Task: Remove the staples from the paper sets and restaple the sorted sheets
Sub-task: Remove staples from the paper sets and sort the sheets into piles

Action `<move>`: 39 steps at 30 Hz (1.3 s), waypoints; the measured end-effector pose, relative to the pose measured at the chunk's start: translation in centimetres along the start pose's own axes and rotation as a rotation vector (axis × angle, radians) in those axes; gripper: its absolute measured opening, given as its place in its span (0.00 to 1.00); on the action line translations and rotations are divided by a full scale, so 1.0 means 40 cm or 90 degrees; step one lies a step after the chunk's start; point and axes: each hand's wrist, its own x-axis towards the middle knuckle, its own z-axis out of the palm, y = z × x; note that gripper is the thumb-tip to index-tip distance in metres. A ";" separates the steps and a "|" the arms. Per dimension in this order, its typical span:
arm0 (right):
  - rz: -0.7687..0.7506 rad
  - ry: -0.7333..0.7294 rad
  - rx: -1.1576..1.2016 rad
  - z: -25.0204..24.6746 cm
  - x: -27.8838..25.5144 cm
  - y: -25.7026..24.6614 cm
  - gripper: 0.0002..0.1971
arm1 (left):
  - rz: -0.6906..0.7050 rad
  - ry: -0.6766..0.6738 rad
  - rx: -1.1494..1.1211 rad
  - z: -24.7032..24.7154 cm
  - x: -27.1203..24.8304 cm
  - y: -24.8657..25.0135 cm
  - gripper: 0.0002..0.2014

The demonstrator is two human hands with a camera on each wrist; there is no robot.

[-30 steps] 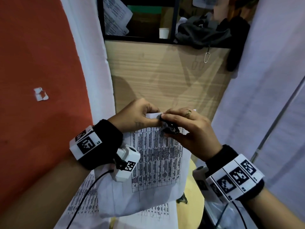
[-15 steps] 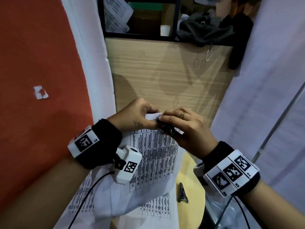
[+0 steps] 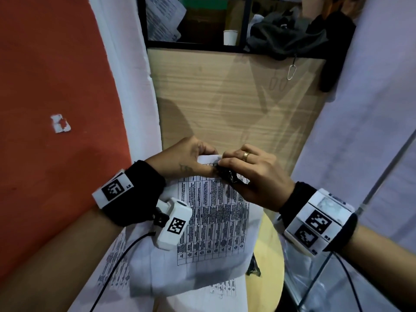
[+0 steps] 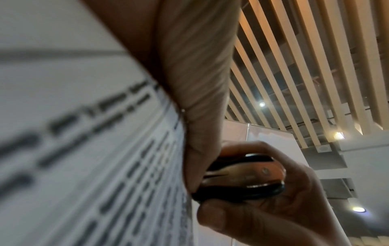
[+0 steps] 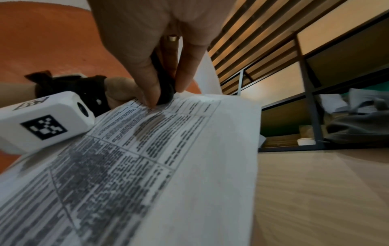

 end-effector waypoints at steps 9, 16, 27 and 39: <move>-0.051 -0.078 0.038 0.015 0.026 0.032 0.12 | -0.026 -0.061 0.064 -0.028 0.005 -0.011 0.03; 0.140 0.033 0.133 0.043 -0.018 0.022 0.14 | -0.032 0.019 0.032 -0.032 0.000 -0.051 0.08; 0.425 0.102 0.244 0.174 -0.101 0.012 0.22 | -0.066 0.098 0.153 -0.045 0.021 -0.137 0.07; 0.412 -0.218 0.248 0.187 -0.047 0.016 0.27 | -0.109 0.028 0.152 -0.049 0.002 -0.182 0.10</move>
